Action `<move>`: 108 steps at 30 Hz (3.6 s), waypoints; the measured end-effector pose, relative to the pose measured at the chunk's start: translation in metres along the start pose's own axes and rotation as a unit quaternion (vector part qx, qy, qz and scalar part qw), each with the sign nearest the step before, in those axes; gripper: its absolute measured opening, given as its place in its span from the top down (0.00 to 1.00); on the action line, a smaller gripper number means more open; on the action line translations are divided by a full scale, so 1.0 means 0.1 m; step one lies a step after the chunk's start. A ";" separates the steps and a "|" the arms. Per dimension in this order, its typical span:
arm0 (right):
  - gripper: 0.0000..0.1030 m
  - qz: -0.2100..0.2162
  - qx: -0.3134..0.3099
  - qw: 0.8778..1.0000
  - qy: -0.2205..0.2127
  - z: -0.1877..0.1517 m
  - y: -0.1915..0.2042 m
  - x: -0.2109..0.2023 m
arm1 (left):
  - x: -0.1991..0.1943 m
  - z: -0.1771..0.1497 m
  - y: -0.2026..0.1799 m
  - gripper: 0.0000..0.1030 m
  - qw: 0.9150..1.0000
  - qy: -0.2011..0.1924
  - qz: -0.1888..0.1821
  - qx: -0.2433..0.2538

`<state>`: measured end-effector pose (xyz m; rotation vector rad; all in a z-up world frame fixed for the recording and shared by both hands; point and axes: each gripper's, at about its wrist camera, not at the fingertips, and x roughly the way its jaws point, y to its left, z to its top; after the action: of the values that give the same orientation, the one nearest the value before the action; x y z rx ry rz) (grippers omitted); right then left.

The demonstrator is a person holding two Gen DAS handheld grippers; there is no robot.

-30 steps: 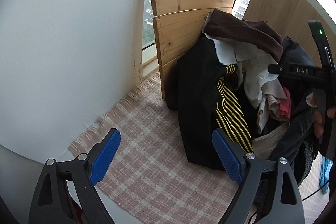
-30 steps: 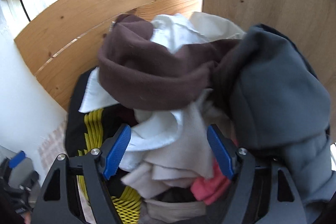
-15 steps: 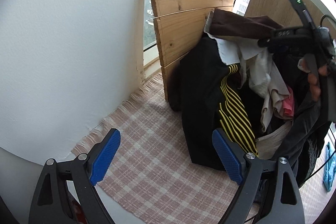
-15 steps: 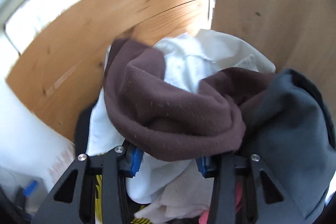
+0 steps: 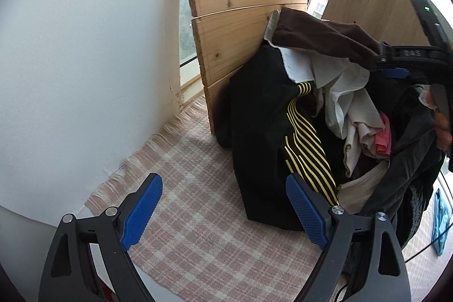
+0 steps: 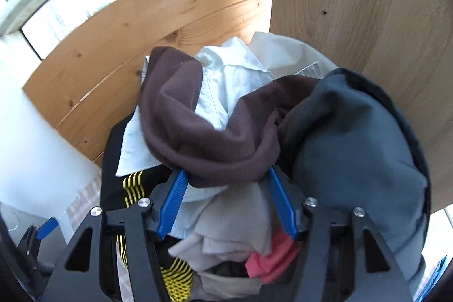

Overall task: Fold clothes
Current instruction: 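Grasp the white shirt in the clothes heap with the right gripper, then lift the white shirt up out of the heap with the right gripper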

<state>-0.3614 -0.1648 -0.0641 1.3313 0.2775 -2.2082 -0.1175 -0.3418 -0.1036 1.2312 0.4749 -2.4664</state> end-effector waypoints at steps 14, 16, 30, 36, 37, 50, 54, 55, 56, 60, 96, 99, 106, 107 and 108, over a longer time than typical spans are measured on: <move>0.43 -0.021 0.018 0.999 0.022 -0.36 0.05 0.16 | 0.02 -0.06 0.12 0.14 1.000 0.013 0.005 -0.016; 0.43 -0.020 0.020 0.999 0.027 -0.32 0.06 0.24 | 0.02 -0.06 0.09 0.14 1.000 0.013 0.003 -0.012; 0.93 0.045 0.050 0.998 0.009 -0.19 -0.04 0.31 | 0.00 -0.02 0.06 0.14 1.000 0.016 0.000 -0.010; 0.95 0.040 0.005 0.993 -0.109 0.07 0.05 -0.72 | 0.00 -0.02 0.07 0.14 1.000 0.018 -0.005 -0.014; 0.95 0.038 -0.003 0.990 -0.134 0.17 0.08 -0.95 | -0.01 -0.02 0.06 0.14 1.000 0.018 -0.007 -0.014; 0.97 0.015 -0.022 0.935 -0.354 0.64 0.19 -3.62 | -0.15 0.04 0.02 0.14 1.000 0.004 -0.022 -0.011; 0.98 -0.027 -0.001 0.914 -0.404 0.81 -0.03 -4.18 | -0.18 0.02 -0.01 0.14 1.000 0.001 -0.022 -0.003; 0.98 -0.032 0.012 0.911 -0.411 0.84 -0.14 -4.26 | -0.18 0.02 -0.03 0.14 1.000 0.001 -0.024 -0.001; 0.98 -0.038 0.025 0.906 -0.420 0.84 -0.24 -4.37 | -0.19 0.01 -0.04 0.14 1.000 0.001 -0.025 0.000; 0.98 -0.052 0.059 0.890 -0.448 0.66 -0.50 -4.81 | -0.24 0.00 -0.08 0.14 1.000 -0.004 -0.029 0.009; 0.74 -0.154 0.224 0.957 -0.101 -2.10 -1.66 -3.21 | -0.24 -0.09 -0.50 0.14 0.994 -0.009 -0.046 0.100; 0.72 -0.174 0.240 0.950 -0.101 -2.40 -1.51 -3.25 | -0.27 -0.07 -0.58 0.14 0.992 -0.011 -0.050 0.114; 0.56 -0.108 0.242 0.955 -0.137 -2.30 -0.85 -2.85 | -0.39 -0.15 -0.81 0.14 0.987 -0.017 -0.063 0.150; 0.56 -0.102 0.238 0.956 -0.139 -2.22 -0.76 -2.72 | -0.43 -0.16 -0.84 0.13 0.985 -0.020 -0.065 0.157; 0.56 -0.102 0.235 0.957 -0.136 -2.12 -0.71 -2.57 | -0.48 -0.19 -0.85 0.13 0.984 -0.027 -0.063 0.166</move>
<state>-0.1467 0.0747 0.0472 1.2455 -0.2430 -2.7128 -0.1152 -0.2509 -0.0636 1.2861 0.1304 -2.7619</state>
